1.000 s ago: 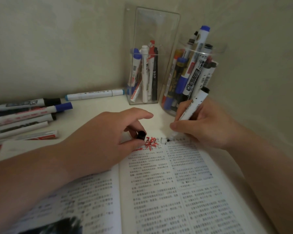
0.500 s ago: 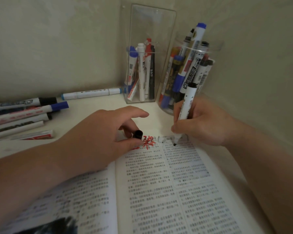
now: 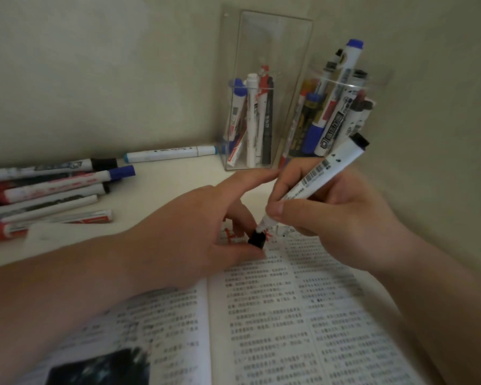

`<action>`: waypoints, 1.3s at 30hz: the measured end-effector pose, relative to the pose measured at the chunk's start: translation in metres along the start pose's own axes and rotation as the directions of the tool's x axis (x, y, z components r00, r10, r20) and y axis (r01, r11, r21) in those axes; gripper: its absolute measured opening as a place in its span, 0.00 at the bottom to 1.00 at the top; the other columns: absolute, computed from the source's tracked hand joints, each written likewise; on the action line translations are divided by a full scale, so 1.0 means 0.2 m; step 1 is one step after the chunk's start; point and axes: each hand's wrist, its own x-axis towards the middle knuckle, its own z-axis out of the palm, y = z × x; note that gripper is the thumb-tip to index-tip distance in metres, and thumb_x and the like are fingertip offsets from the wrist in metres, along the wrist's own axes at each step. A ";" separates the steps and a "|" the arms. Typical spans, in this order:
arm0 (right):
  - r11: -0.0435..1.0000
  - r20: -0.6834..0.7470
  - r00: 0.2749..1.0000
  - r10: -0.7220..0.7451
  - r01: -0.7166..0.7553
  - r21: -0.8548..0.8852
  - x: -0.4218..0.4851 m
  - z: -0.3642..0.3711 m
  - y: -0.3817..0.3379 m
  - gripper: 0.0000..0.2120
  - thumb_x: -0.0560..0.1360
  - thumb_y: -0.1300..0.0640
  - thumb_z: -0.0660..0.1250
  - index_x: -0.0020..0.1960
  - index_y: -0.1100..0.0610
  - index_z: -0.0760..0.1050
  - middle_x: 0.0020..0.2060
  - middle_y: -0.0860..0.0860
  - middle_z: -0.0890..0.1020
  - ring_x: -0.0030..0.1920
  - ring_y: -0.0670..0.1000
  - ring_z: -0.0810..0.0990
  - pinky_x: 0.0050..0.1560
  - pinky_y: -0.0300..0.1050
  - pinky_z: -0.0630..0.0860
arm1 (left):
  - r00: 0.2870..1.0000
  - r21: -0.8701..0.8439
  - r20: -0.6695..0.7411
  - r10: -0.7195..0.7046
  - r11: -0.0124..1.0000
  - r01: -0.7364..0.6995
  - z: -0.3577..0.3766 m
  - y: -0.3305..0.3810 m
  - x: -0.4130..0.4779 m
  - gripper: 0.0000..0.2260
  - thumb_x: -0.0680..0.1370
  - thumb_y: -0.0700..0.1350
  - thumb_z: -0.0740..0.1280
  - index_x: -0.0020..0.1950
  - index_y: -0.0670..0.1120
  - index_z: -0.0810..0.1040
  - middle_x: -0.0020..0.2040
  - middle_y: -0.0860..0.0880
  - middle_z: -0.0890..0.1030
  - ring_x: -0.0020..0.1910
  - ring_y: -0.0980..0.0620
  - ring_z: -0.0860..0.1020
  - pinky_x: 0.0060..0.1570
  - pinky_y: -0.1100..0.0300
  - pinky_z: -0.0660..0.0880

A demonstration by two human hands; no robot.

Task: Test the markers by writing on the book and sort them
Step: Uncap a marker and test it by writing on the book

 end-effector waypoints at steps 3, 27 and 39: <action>0.993 0.010 0.999 0.034 -0.032 -0.115 0.00 0.01 0.00 0.04 0.69 0.64 0.71 0.37 0.61 0.76 0.30 0.62 0.76 0.29 0.55 0.73 0.35 0.44 0.71 | 1.000 -0.002 0.013 0.005 1.000 -0.005 0.00 0.00 0.00 0.41 0.70 0.57 0.77 0.72 0.76 0.53 0.50 0.69 0.80 0.50 0.70 0.78 0.50 0.80 0.65; 0.917 -0.037 0.999 -0.018 0.001 -0.398 -0.01 0.05 -0.01 0.07 0.78 0.55 0.72 0.41 0.51 0.80 0.32 0.54 0.80 0.31 0.50 0.76 0.33 0.48 0.75 | 1.000 -0.162 -0.015 -0.026 0.987 0.023 0.03 -0.03 0.00 0.44 0.71 0.48 0.79 0.69 0.78 0.51 0.46 0.62 0.83 0.48 0.63 0.81 0.52 0.70 0.74; 0.988 -0.281 0.956 -0.080 0.039 -0.148 0.02 0.05 0.04 0.22 0.68 0.45 0.74 0.60 0.48 0.75 0.29 0.53 0.78 0.28 0.46 0.73 0.29 0.35 0.71 | 0.957 0.179 -0.271 -0.099 0.972 0.151 -0.16 -0.09 -0.01 0.06 0.77 0.50 0.72 0.52 0.59 0.81 0.45 0.61 0.81 0.47 0.62 0.75 0.48 0.71 0.70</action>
